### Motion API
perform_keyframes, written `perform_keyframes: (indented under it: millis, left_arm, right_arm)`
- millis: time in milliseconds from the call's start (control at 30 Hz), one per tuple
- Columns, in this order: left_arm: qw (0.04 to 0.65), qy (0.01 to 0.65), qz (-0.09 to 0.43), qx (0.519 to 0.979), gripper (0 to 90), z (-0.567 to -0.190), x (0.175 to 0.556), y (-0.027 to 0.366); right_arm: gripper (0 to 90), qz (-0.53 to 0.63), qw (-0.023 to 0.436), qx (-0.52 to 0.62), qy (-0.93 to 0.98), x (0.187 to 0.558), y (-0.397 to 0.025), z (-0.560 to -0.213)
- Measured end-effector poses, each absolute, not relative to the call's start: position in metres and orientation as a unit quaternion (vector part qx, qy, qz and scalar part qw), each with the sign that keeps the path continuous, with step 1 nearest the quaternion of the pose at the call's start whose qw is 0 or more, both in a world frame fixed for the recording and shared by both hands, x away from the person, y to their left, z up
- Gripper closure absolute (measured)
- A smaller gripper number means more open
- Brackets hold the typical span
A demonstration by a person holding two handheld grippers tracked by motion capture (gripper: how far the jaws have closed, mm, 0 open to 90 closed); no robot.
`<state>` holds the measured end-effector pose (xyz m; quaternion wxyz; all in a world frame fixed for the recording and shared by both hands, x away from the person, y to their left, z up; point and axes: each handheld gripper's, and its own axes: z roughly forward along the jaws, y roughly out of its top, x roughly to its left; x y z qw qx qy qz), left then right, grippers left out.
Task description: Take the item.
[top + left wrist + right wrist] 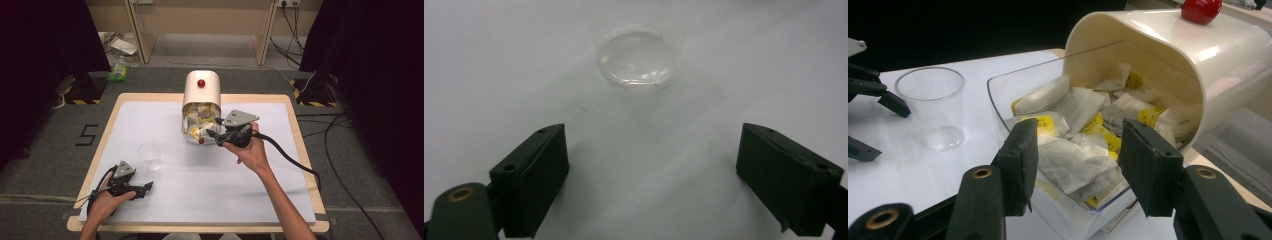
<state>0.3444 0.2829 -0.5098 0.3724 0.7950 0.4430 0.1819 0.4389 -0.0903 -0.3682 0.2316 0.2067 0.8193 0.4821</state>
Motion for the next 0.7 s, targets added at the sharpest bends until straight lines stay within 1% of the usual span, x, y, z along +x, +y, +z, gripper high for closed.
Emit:
perform_keyframes:
  millis: [400, 700]
  left_arm:
    - [0.371, 0.443, 0.184, 0.795, 12.5, -0.51, 0.344, 0.283]
    - [0.372, 0.442, 0.182, 0.796, 12.5, -0.51, 0.345, 0.283]
  right_arm:
    - [53.5, 0.474, 0.222, 0.214, 0.824, 0.447, -0.09, -0.369]
    - [57.1, 0.458, 0.21, 0.207, 0.839, 0.451, -0.088, -0.375]
